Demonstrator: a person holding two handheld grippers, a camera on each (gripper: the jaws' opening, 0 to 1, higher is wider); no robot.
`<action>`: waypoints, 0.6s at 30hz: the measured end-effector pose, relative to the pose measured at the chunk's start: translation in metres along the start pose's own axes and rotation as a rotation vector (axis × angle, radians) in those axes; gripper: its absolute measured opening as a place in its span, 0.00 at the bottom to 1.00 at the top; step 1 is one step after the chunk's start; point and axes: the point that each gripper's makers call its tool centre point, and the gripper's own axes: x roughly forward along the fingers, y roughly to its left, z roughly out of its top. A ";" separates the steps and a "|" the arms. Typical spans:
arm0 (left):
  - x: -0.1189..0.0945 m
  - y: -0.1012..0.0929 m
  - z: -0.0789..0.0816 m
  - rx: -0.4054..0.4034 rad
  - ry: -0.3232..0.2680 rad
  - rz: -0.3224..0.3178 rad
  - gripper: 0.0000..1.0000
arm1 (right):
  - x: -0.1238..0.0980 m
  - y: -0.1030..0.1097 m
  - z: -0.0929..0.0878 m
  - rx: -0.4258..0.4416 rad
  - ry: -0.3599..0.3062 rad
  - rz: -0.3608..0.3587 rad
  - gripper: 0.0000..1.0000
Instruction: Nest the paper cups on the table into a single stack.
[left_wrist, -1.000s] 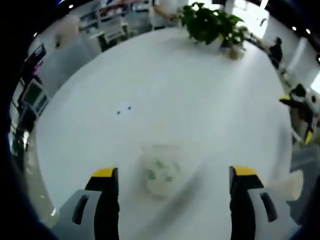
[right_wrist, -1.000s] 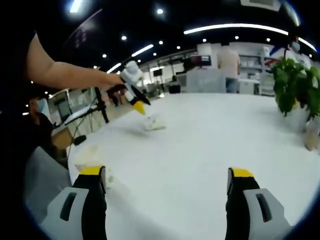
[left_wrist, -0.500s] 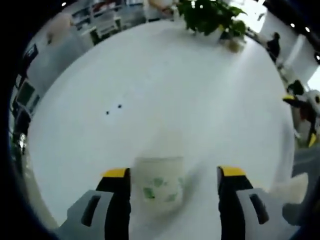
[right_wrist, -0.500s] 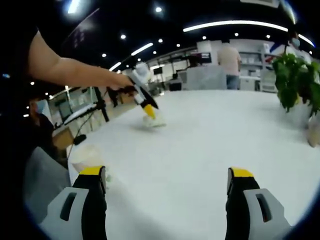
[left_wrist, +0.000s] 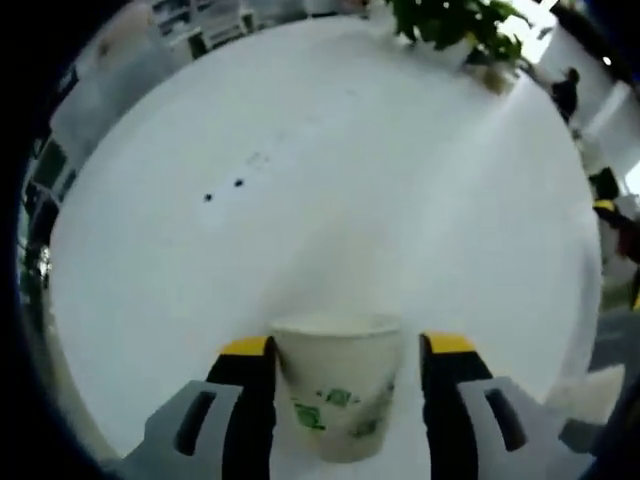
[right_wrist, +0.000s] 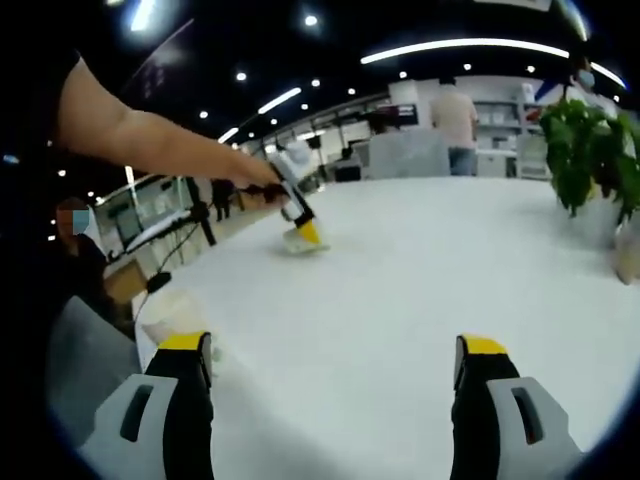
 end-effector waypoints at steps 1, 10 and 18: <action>0.001 0.000 0.000 -0.004 0.006 -0.002 0.54 | -0.001 -0.001 0.000 0.001 -0.001 -0.003 1.00; 0.001 -0.005 0.001 0.009 -0.003 -0.029 0.46 | -0.004 -0.003 -0.001 0.009 -0.002 -0.015 1.00; -0.005 -0.001 0.004 0.024 -0.039 -0.016 0.42 | -0.003 0.000 -0.001 0.008 -0.006 -0.013 1.00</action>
